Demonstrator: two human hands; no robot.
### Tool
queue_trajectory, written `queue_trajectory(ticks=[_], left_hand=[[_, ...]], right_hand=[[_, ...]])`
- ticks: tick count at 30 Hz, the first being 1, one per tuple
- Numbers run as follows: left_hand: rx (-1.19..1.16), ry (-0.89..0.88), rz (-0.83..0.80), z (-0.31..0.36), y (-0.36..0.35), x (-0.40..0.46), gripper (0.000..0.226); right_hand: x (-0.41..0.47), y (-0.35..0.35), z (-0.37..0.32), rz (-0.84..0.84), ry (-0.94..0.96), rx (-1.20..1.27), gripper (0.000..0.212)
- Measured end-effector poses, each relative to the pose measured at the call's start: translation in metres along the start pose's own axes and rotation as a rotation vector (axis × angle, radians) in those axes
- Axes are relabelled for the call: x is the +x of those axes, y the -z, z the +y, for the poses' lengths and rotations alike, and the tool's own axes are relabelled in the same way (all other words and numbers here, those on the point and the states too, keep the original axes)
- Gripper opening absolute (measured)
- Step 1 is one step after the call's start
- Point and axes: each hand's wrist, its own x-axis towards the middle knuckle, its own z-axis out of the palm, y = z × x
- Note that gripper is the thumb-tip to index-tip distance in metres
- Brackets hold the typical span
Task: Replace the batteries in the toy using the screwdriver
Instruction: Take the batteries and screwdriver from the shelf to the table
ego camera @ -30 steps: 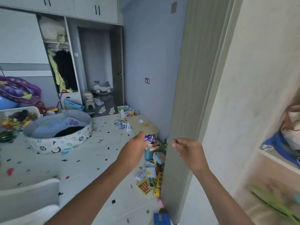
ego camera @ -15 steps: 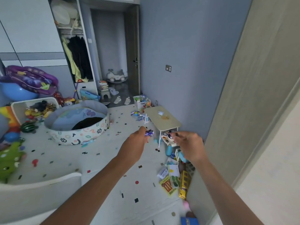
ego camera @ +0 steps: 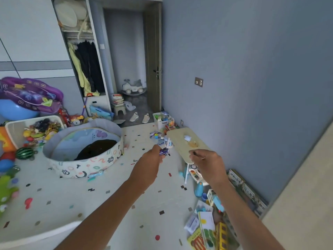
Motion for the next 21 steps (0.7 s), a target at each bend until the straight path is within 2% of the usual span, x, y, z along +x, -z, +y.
queue_trajectory(ticks=[8,12,21], left_hand=[[0.055,-0.051,0.006,-0.089,0.0,0.169,0.032],[0.08,-0.073,-0.005,-0.125,0.004,0.256,0.045],[0.118,-0.13,-0.039,-0.159,-0.029,0.434,0.039]], right_hand=[[0.149,-0.092,-0.014,0.041,-0.035,0.061,0.013],[0.219,-0.132,-0.019,0.082,-0.067,0.072,0.013],[0.384,-0.192,0.018,0.135,-0.113,0.068,0.012]])
